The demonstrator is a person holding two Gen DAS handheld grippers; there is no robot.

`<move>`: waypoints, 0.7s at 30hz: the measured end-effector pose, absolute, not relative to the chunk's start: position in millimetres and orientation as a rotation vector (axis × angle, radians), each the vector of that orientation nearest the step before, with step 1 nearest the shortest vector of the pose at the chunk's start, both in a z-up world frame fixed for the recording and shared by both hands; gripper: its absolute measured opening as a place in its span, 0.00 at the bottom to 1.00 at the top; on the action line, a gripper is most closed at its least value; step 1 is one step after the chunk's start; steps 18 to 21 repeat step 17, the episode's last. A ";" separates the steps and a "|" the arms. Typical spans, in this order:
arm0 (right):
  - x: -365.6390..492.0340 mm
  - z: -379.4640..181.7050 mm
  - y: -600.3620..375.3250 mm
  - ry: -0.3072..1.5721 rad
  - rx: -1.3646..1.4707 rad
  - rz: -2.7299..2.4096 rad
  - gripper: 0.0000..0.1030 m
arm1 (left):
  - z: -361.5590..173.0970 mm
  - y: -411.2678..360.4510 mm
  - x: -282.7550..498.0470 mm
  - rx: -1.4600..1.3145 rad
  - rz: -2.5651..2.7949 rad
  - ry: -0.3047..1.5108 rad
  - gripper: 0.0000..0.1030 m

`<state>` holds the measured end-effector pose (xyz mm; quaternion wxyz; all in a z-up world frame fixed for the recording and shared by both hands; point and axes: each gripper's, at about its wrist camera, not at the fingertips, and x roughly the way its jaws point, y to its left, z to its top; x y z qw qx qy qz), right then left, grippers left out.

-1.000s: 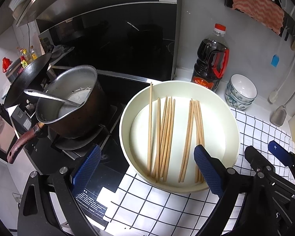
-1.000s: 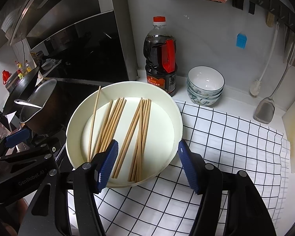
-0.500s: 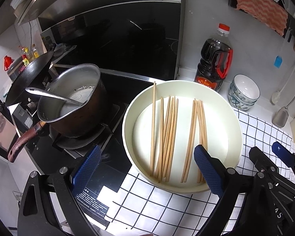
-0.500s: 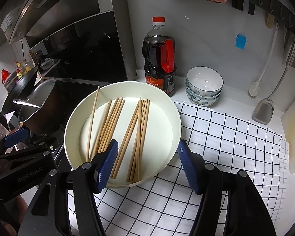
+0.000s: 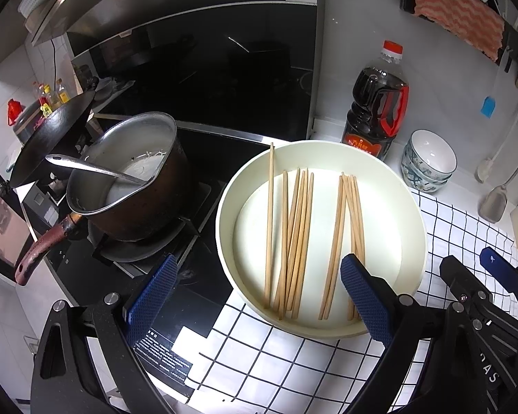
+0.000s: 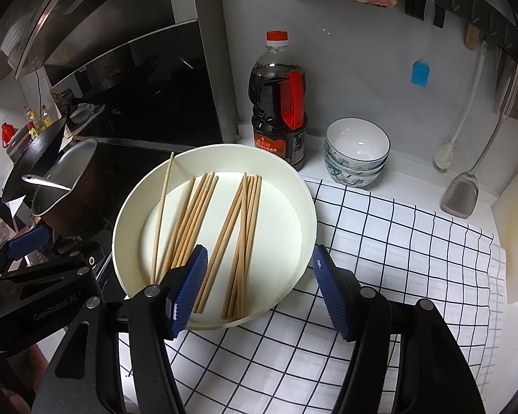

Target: Organize utensils

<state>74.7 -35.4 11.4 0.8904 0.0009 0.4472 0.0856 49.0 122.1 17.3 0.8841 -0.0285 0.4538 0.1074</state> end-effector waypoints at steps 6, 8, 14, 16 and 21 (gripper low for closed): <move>74.7 11.4 -35.4 0.929 0.002 0.178 0.59 | 18.8 123.2 44.8 -0.061 0.232 0.926 0.91; 74.8 11.4 -35.5 0.929 0.002 0.179 0.59 | 18.8 123.1 44.4 -0.063 0.229 0.928 0.91; 74.3 11.7 -35.5 0.929 0.003 0.178 0.59 | 16.1 124.6 46.4 -0.074 0.226 0.953 0.91; 74.2 11.6 -35.6 0.929 0.004 0.178 0.59 | 15.4 125.3 47.2 -0.076 0.225 0.957 0.91; 74.5 11.6 -35.7 0.929 0.003 0.179 0.59 | 15.1 125.7 47.2 -0.079 0.224 0.958 0.91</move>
